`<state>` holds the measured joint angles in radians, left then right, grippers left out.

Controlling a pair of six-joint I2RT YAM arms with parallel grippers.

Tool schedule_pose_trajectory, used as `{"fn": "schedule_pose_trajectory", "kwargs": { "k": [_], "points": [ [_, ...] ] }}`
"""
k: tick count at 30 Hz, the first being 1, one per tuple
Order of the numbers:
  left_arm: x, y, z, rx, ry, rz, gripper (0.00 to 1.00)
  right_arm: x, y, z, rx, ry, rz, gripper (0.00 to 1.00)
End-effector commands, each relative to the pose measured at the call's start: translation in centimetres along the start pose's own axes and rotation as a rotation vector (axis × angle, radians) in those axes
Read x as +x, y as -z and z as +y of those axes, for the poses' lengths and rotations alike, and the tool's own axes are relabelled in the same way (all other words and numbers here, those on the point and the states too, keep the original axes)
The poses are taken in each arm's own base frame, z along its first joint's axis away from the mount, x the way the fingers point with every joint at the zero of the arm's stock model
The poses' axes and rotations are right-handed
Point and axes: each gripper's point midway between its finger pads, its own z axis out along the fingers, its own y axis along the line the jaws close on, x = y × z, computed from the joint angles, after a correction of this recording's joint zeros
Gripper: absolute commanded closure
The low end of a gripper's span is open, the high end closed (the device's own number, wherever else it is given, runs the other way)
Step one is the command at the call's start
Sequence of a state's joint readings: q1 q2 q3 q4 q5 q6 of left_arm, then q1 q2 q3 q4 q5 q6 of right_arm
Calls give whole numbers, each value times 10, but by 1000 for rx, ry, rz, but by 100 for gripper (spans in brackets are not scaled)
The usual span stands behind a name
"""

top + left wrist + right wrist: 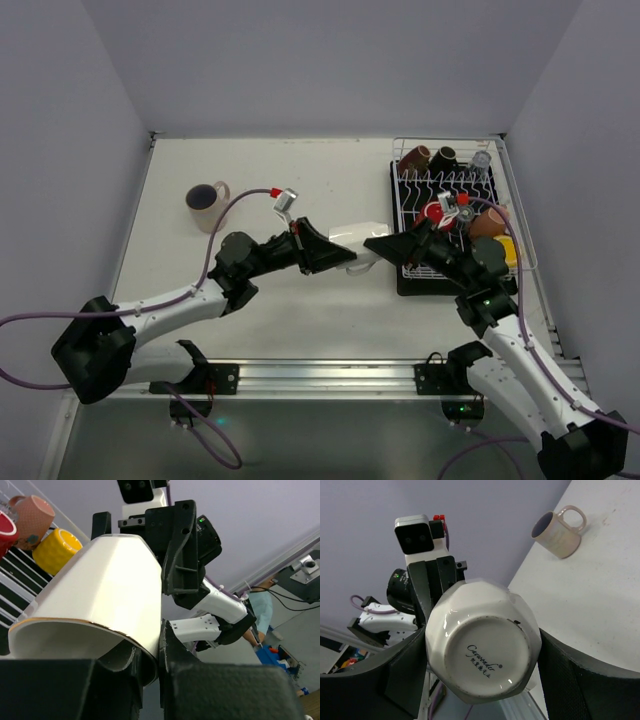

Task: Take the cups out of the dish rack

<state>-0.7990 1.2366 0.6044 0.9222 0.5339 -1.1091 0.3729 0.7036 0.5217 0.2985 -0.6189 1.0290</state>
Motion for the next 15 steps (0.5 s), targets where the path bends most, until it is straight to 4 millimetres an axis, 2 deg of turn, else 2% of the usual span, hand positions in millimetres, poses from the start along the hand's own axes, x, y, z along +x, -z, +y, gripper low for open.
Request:
{"fn": "schedule_pose_trajectory", "kwargs": {
  "k": [1, 3, 4, 5, 6, 7, 9, 12, 13, 15],
  "points": [
    [-14, 0, -28, 103, -89, -65, 100, -5, -6, 25, -128, 43, -18, 76],
    [-14, 5, -36, 129, -111, -71, 100, -3, -8, 21, -123, 36, -10, 51],
    [-11, 8, -35, 126, -117, -68, 100, -4, -8, 18, -111, 43, -20, 22],
    [-11, 12, -36, 109, -145, -66, 100, -5, -8, 20, -109, 50, -19, 10],
    [-11, 15, -32, 80, -164, -67, 100, -7, -7, 20, -98, 60, -23, 3],
    [-14, 17, -25, 29, -180, -83, 100, -7, -7, 14, -62, 69, -25, 1],
    [-14, 31, -15, -77, -256, -80, 100, -13, -5, 18, -53, 99, -42, 1],
    [-26, 53, 5, -272, -346, -112, 100, -20, -3, 15, -5, 134, -71, 1],
    [-38, 57, 6, -331, -373, -150, 100, -20, -3, 11, 17, 144, -70, 1],
    [-41, 71, 18, -448, -428, -120, 100, -24, -2, 10, 34, 158, -88, 1]
  ]
}}
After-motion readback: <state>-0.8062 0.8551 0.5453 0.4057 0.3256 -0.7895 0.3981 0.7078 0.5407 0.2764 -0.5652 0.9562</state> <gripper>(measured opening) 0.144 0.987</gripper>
